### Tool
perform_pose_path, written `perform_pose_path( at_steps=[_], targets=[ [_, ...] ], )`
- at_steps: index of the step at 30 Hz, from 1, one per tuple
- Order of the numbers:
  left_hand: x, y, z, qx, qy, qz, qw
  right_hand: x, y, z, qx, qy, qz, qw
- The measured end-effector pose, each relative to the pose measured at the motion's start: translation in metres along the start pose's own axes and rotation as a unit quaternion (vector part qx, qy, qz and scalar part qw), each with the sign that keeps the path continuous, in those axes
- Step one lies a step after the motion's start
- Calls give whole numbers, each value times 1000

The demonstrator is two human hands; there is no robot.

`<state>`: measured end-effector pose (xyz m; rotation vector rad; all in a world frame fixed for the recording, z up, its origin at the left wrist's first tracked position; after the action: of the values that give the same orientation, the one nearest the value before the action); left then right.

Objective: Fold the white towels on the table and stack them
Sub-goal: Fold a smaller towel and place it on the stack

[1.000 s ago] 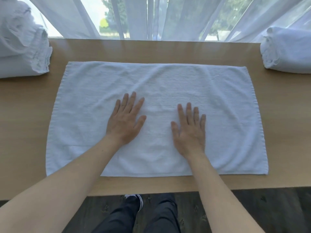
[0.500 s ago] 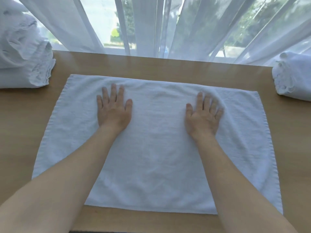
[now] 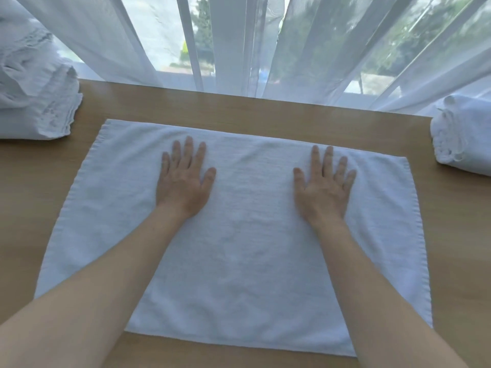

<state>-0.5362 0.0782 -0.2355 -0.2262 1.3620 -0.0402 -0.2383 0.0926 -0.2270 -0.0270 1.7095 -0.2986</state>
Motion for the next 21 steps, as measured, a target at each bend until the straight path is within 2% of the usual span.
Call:
perform_pose_path(
  at_steps=[3,5,8,10,12,15,16,21],
  targets=[
    [5,-32,64,134,-17,-11,991,1,-34,-52,-109,20,31,993],
    [11,-57,77,163,-13,-26,986,10,-55,-52,-116,16,19,993],
    [18,-94,40,149,11,-32,988,24,-77,2,-5,12,-21,1000],
    [18,-117,-5,107,18,-18,994,25,-103,30,62,22,-9,998],
    [18,-137,-37,51,9,-5,999,33,-142,11,18,32,-1,999],
    [31,-167,-36,85,19,-20,996,63,-213,-57,-169,11,-25,985],
    [32,-172,-41,94,21,-22,995,68,-227,-62,-187,-5,-21,982],
    [19,-172,-114,9,36,-43,998,64,-219,-14,-32,-26,-32,999]
  ],
)
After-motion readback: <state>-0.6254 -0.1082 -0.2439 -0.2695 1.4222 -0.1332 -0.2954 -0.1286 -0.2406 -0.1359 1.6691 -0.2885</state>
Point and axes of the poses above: each hand's wrist, its own y-axis towards the middle knuckle, its own x-axis out of the palm, z = x × y, the point moved 8 cm from there along y, towards the middle knuckle, and after that the axes turned 1 degree about -x, right-handed, at the moved point
